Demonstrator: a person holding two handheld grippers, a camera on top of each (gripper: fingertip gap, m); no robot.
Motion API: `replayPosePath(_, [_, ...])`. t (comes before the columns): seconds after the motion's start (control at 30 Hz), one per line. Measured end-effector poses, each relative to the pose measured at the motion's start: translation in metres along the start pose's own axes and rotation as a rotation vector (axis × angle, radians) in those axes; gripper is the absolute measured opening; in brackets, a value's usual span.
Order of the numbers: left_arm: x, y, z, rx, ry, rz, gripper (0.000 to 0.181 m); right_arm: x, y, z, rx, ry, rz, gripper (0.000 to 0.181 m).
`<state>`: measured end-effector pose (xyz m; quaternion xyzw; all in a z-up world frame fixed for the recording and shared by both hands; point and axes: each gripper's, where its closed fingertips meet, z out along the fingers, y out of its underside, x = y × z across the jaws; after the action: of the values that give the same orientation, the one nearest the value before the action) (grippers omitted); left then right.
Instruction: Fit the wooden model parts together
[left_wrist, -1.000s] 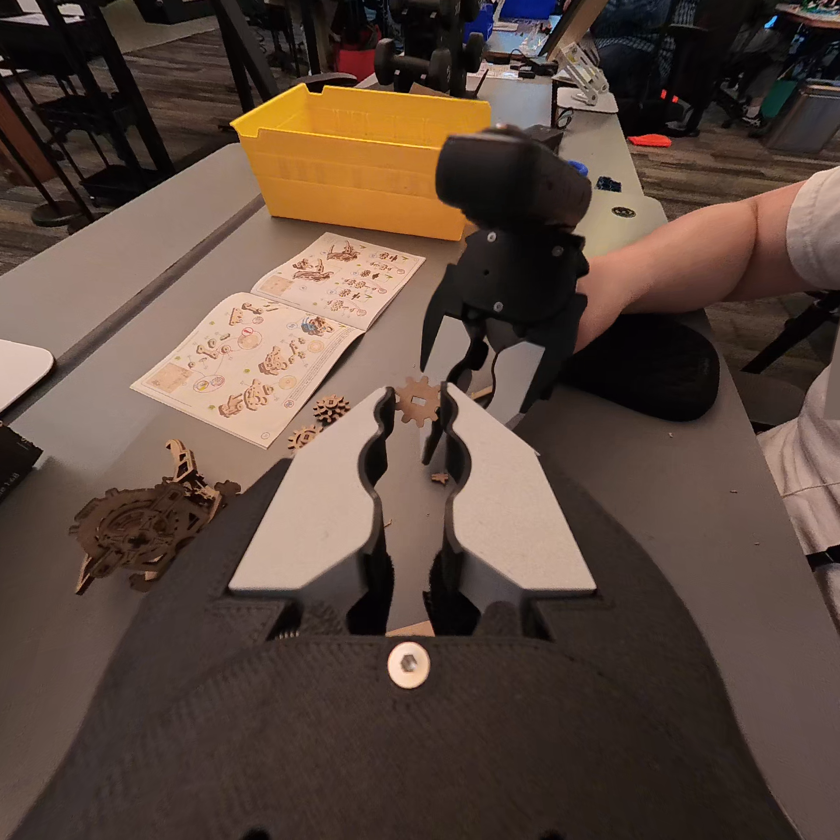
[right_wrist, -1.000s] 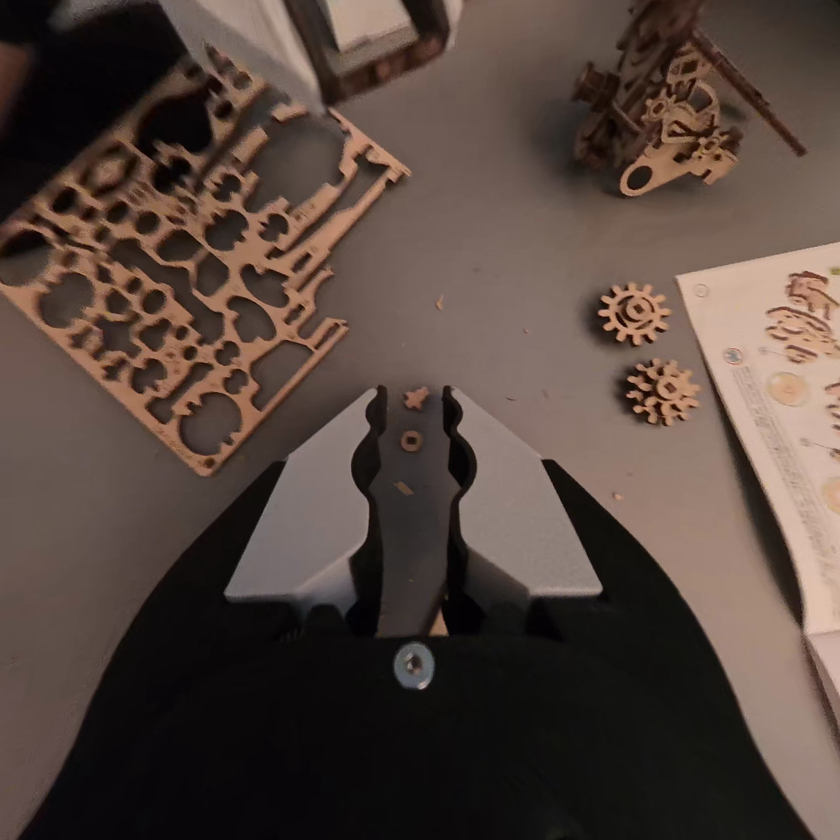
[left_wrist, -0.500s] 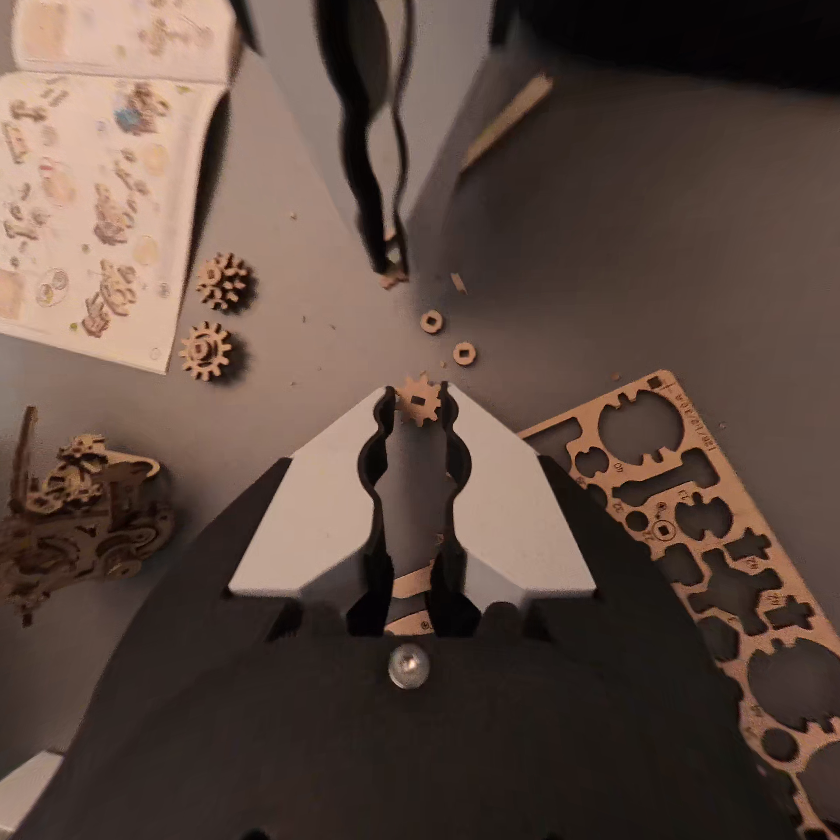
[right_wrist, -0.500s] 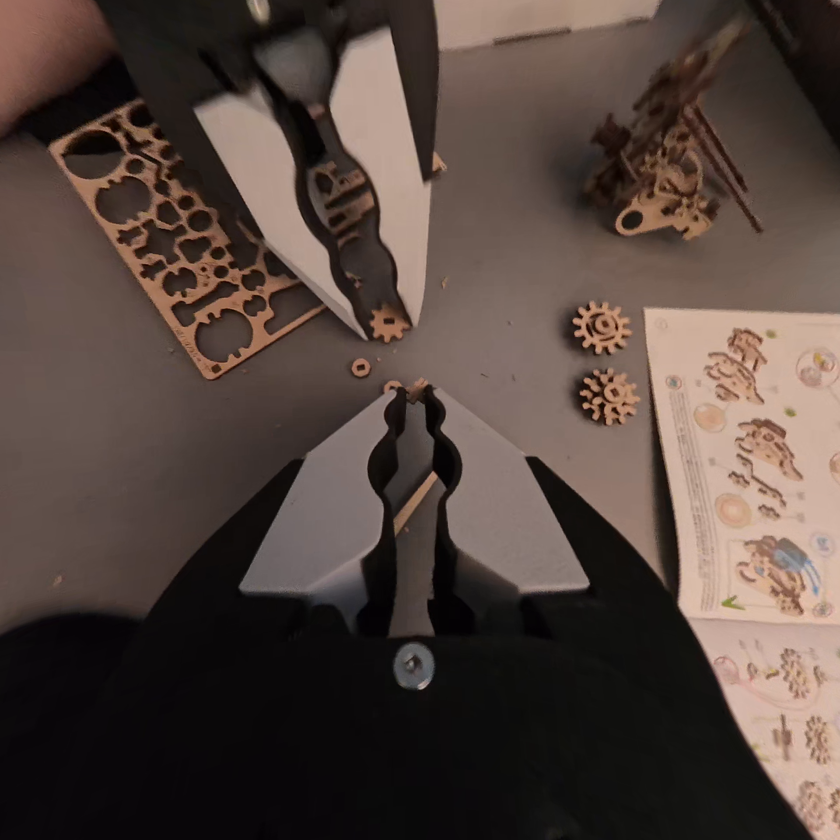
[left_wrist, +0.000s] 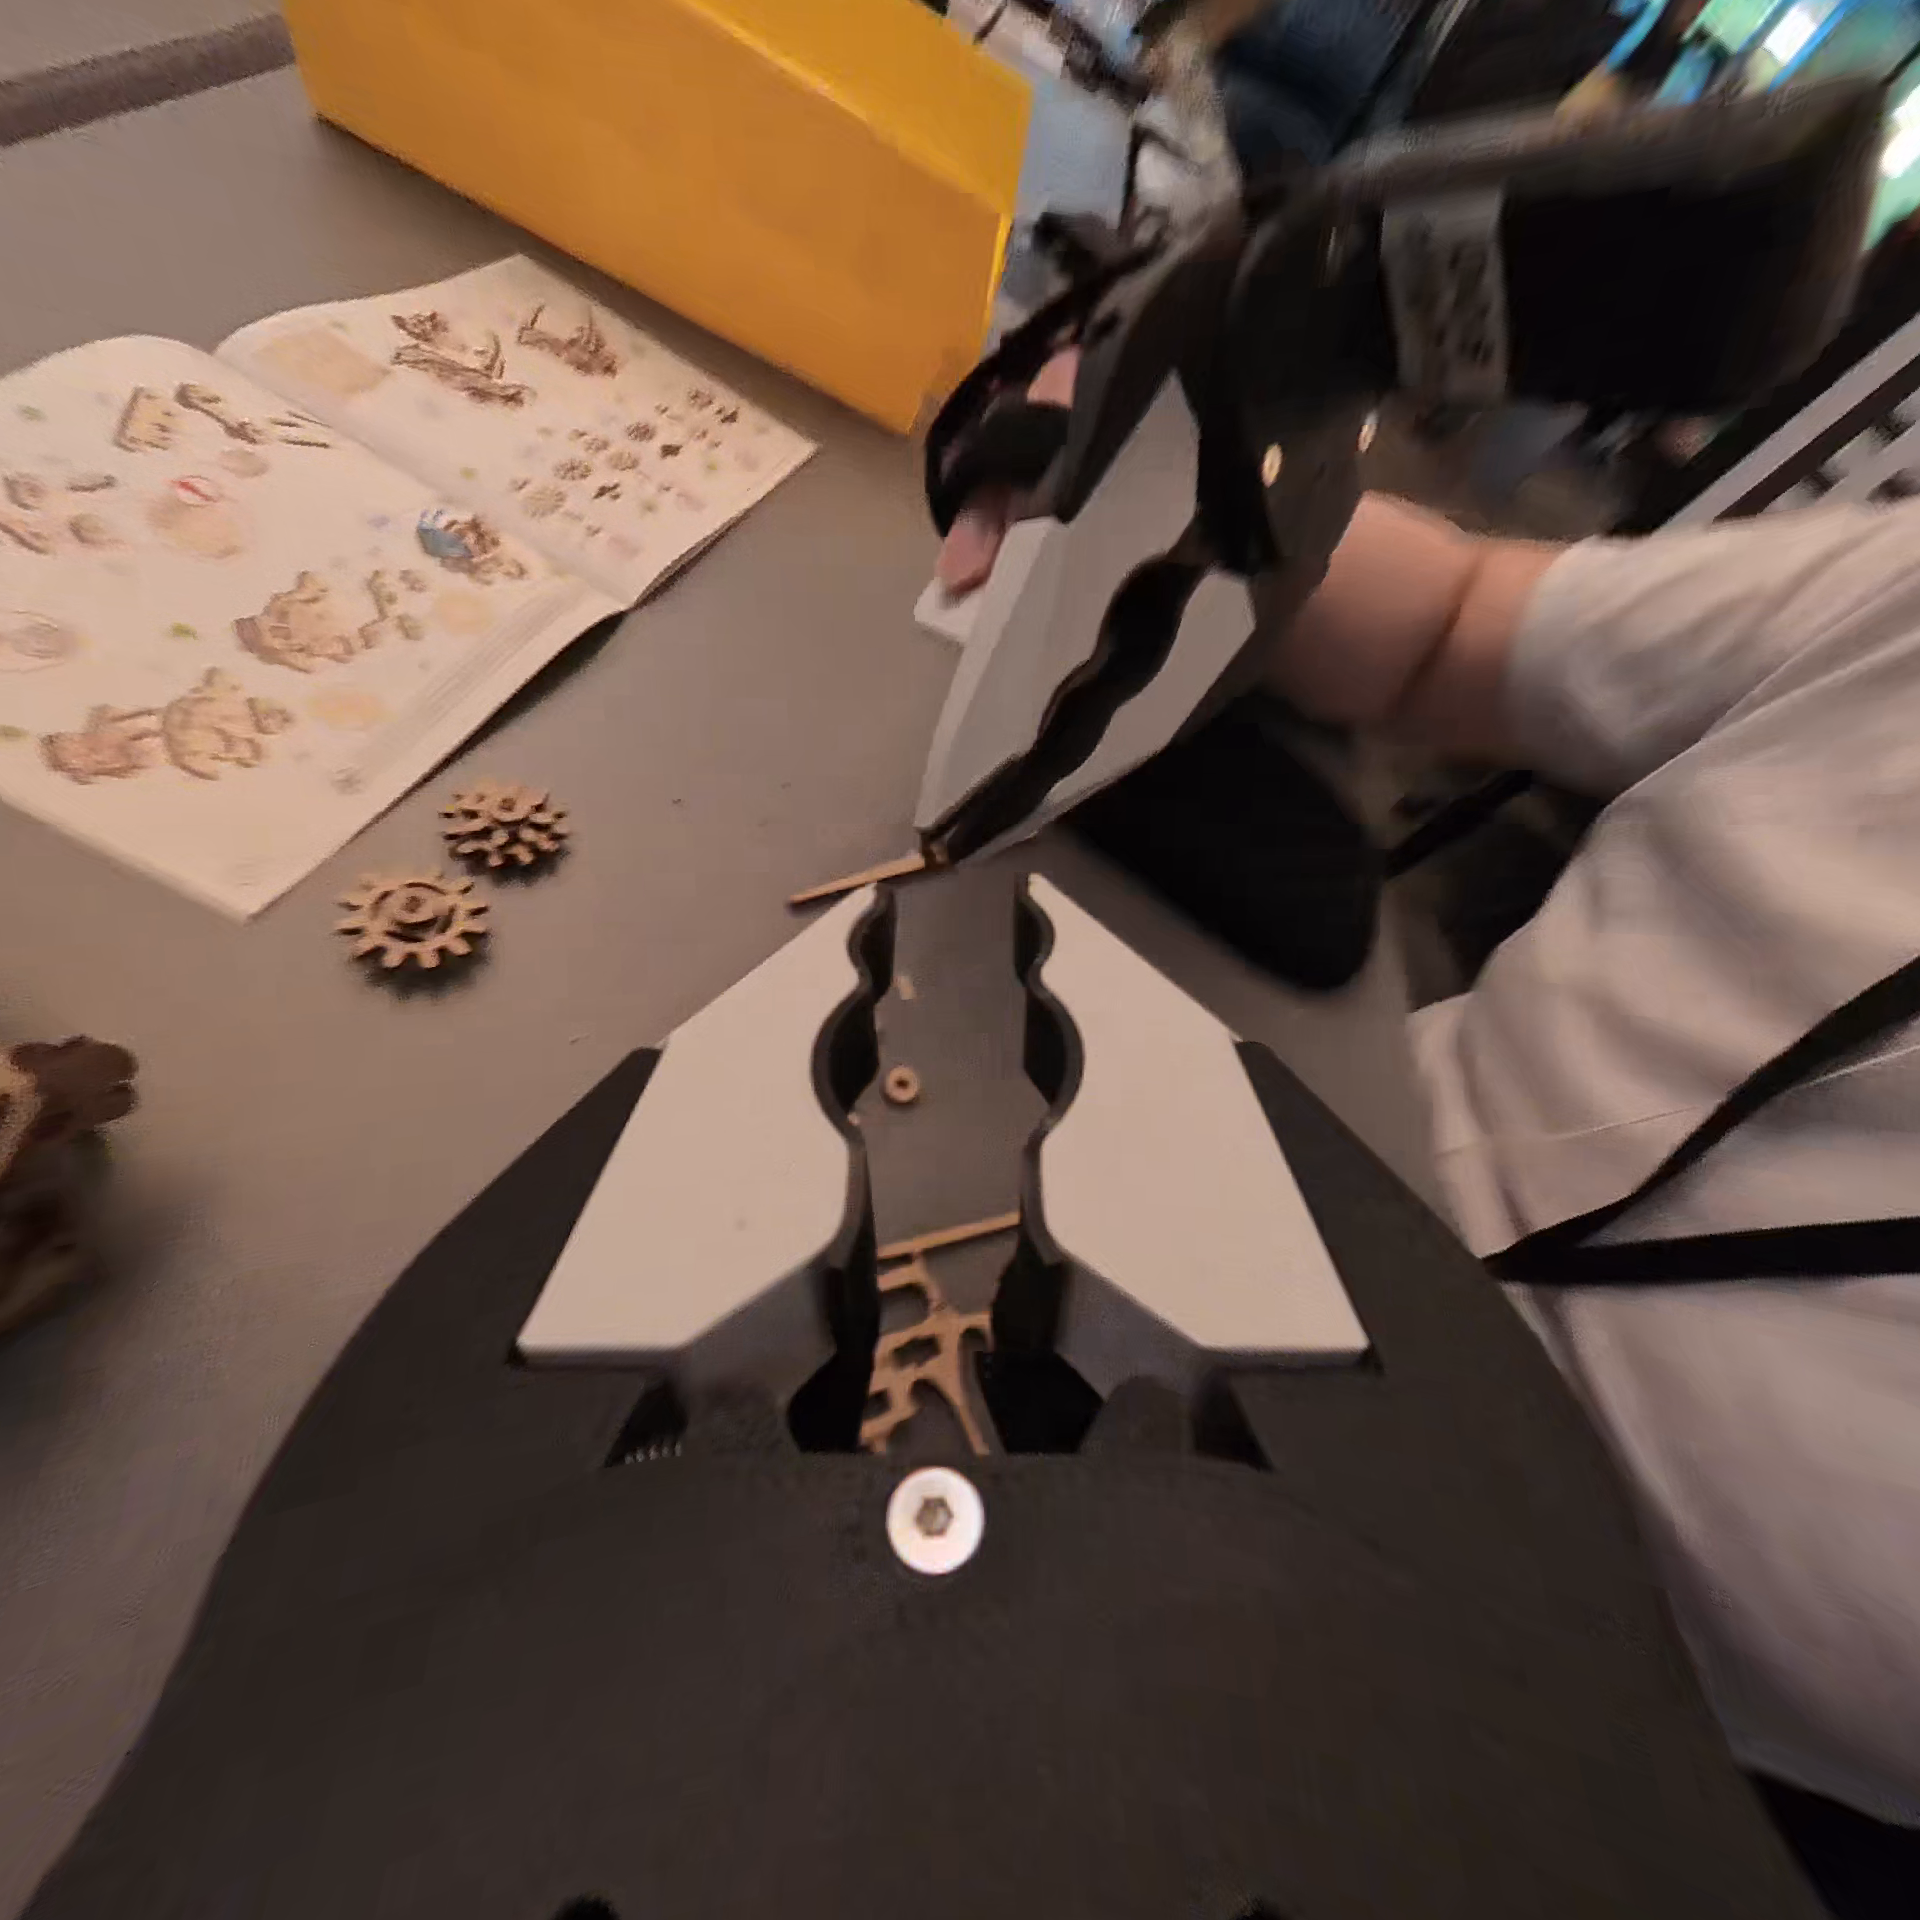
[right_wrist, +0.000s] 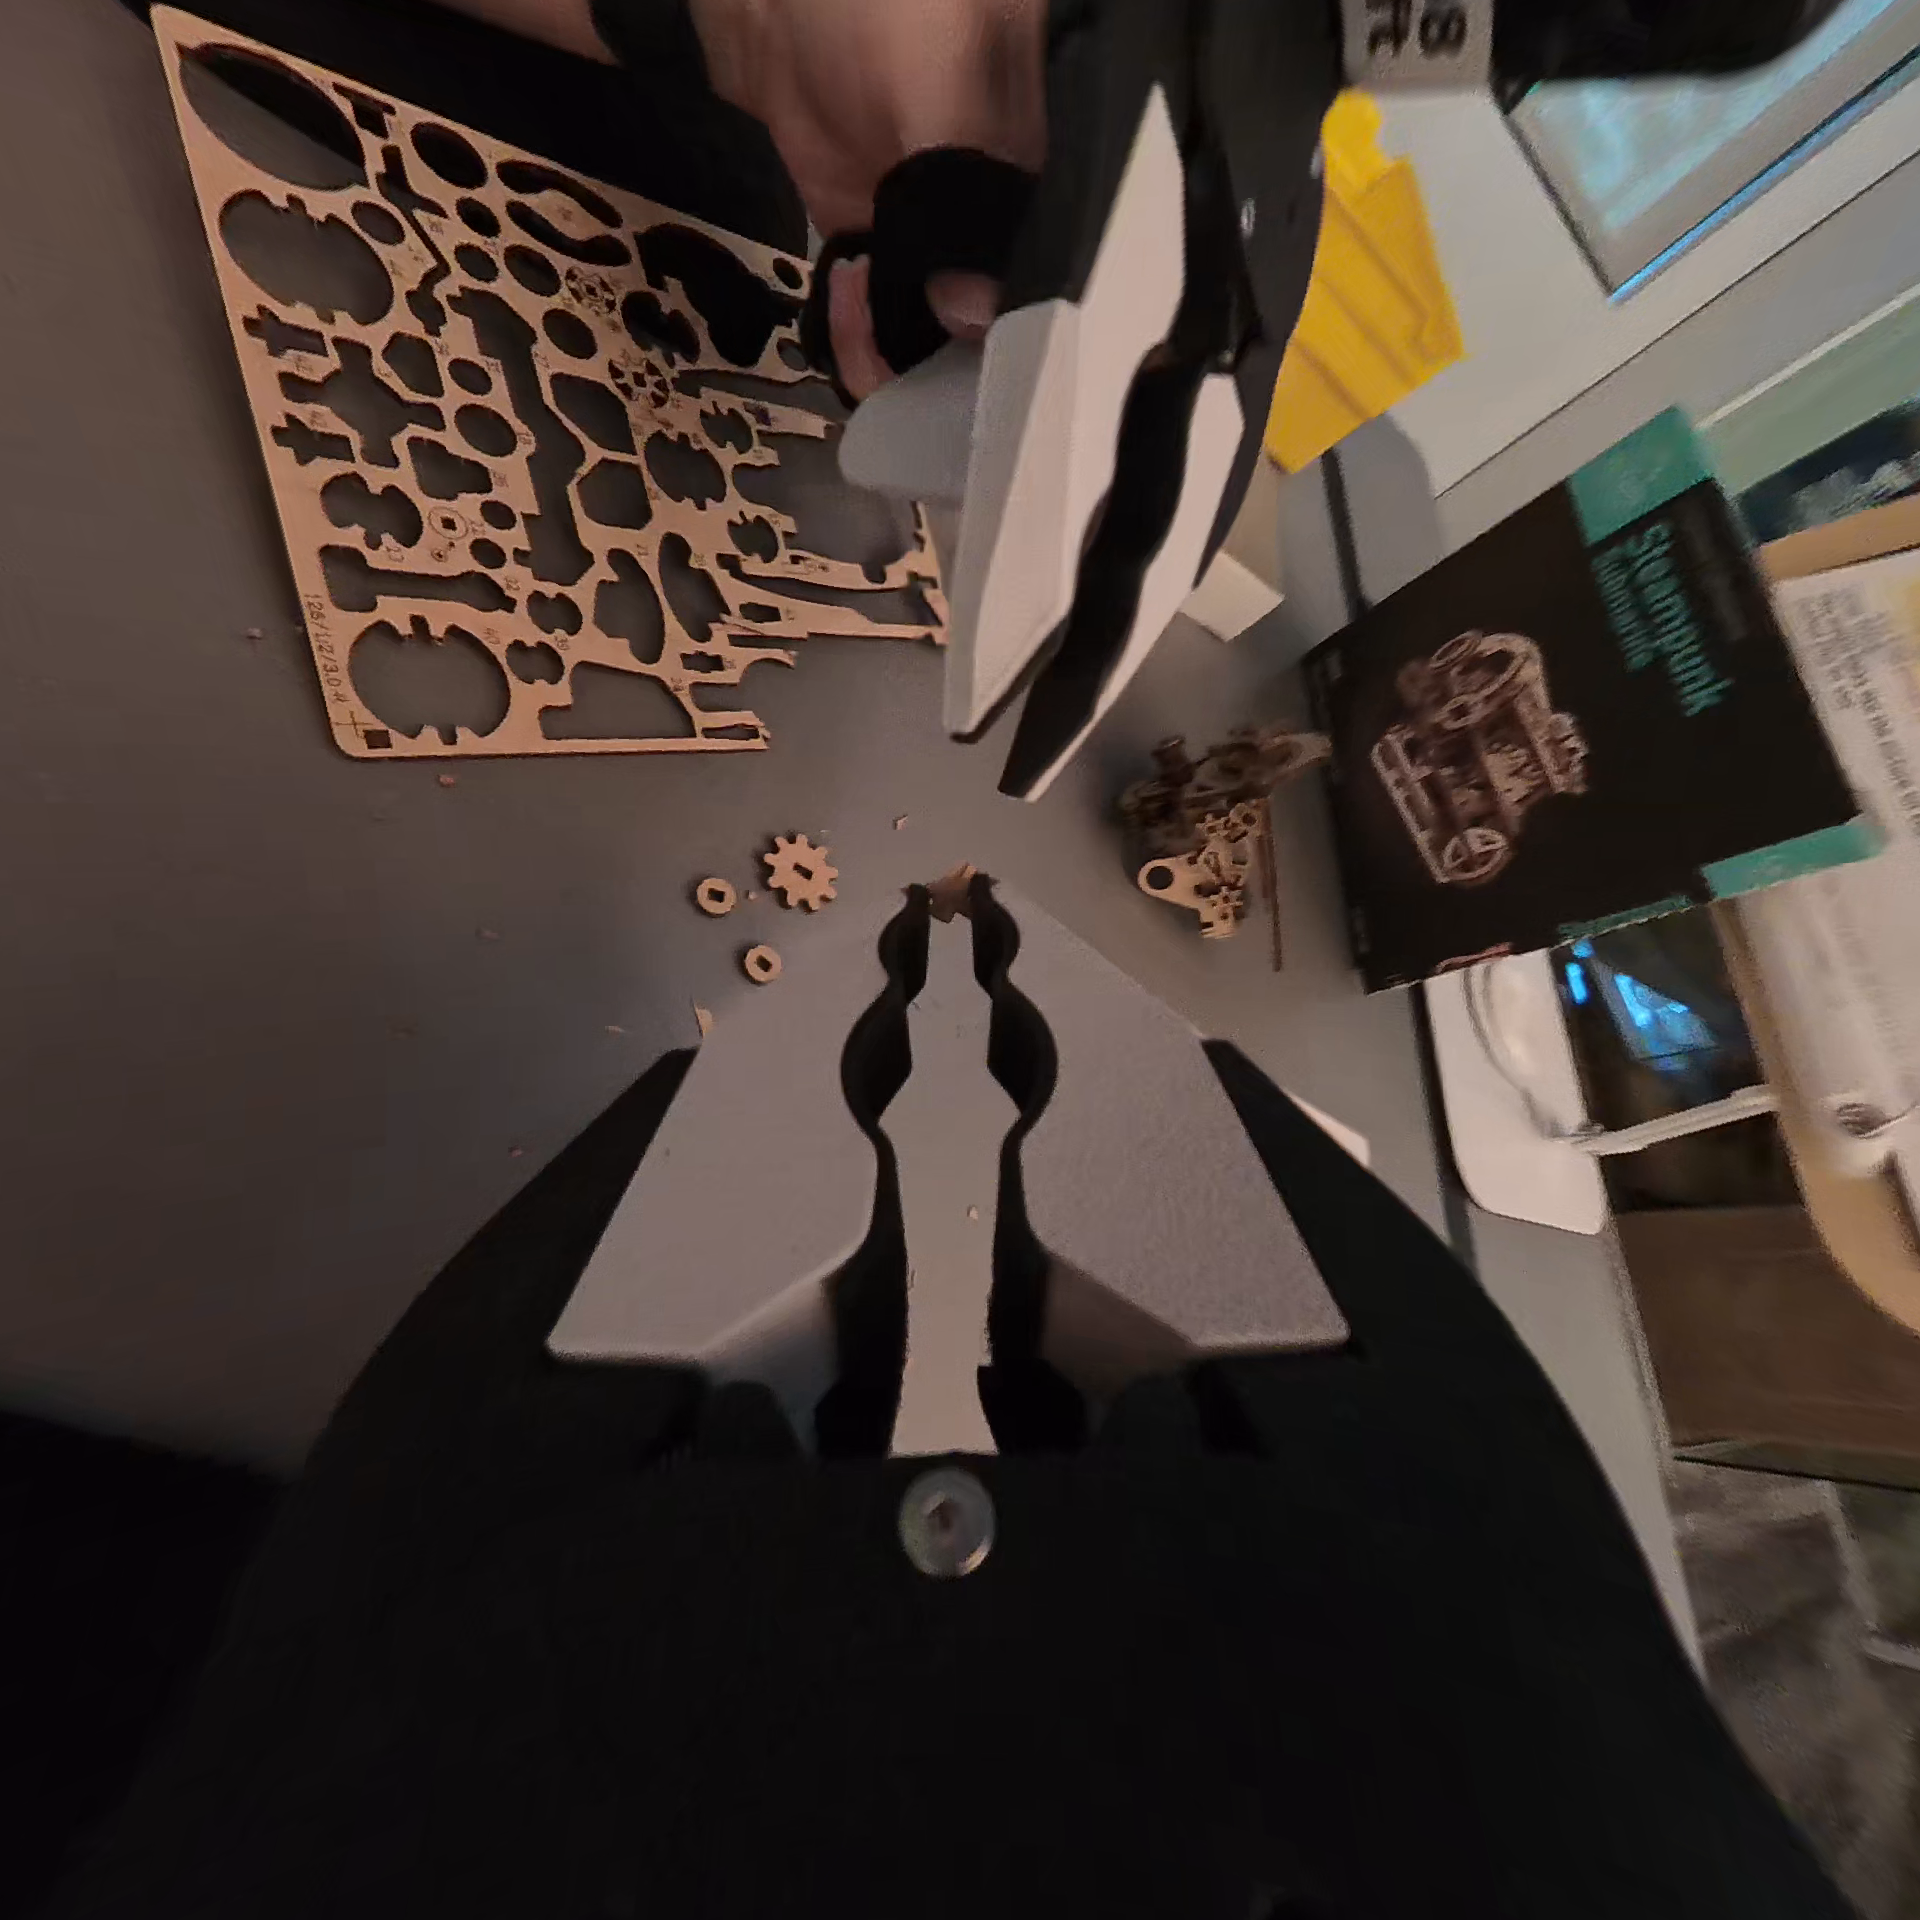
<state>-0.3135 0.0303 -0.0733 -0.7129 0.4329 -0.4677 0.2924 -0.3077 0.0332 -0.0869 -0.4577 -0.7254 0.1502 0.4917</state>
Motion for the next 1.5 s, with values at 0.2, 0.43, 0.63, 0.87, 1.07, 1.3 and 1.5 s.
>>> replayPosePath(0.2, [-0.008,0.004,0.011,-0.008,-0.020,-0.104,0.019,0.004,-0.002,-0.001,-0.011,0.056,-0.071,0.007])
replayPosePath(0.43, [-0.007,0.001,0.015,0.031,0.033,-0.164,0.001,0.001,-0.001,0.003,-0.019,0.056,-0.095,0.007])
replayPosePath(0.63, [-0.006,0.006,0.016,-0.005,0.018,-0.121,0.007,-0.001,-0.003,0.004,-0.004,0.046,-0.069,0.007])
replayPosePath(0.87, [-0.006,-0.010,0.009,0.076,-0.009,-0.088,0.001,0.023,-0.013,-0.005,0.102,0.156,0.069,0.012])
replayPosePath(1.07, [0.017,-0.043,-0.012,0.282,0.155,-0.126,0.000,0.045,-0.039,-0.037,0.423,0.059,0.403,0.018])
replayPosePath(1.3, [0.034,-0.063,-0.016,0.413,0.121,0.077,0.000,0.050,-0.061,-0.041,0.530,-0.158,0.848,0.021])
replayPosePath(1.5, [0.038,-0.074,-0.025,0.481,0.016,0.199,0.001,0.057,-0.065,-0.051,0.589,-0.179,0.924,0.014])
